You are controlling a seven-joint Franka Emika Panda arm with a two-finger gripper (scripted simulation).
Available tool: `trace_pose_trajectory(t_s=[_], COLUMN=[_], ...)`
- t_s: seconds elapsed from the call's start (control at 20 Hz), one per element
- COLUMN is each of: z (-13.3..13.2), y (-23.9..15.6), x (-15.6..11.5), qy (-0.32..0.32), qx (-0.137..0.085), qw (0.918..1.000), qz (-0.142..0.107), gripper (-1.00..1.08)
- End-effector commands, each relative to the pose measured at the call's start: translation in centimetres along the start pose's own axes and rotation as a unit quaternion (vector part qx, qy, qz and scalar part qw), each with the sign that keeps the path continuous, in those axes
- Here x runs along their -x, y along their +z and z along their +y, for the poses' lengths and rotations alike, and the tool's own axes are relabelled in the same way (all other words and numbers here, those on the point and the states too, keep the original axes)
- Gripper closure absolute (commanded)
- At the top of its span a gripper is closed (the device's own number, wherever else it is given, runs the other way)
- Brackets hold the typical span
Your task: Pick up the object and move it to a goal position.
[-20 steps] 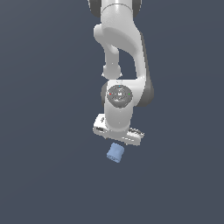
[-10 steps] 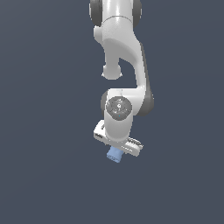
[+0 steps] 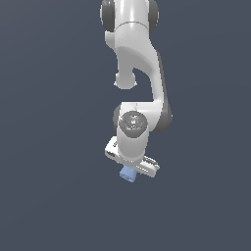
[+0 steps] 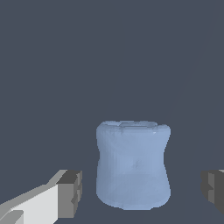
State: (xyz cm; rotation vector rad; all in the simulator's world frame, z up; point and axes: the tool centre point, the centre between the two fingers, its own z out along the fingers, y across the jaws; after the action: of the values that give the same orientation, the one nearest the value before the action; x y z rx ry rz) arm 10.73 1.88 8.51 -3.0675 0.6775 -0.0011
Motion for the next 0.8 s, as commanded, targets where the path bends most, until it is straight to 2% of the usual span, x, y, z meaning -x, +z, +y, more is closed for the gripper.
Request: trace_pose_trajectory(t_s=[0.0,0.35,0.65,0.7,0.75], z=[0.0,0.1,0.0,0.0,0.0], y=[0.9,4.3,4.5,4.5,4.5], x=[0.0,0.1,-0.1,-0.1,-0.1], qy=[0.000,0.002,0.002,0.002,0.002], qx=[0.000,0.000,0.000,0.000,0.000], qw=[1.0000,1.0000,1.0000,1.0000,1.0000], qz=[-0.001,0.000,0.000,0.000,0.000], gripper=[-0.92,-0.92,-0.92,1.08,1.08])
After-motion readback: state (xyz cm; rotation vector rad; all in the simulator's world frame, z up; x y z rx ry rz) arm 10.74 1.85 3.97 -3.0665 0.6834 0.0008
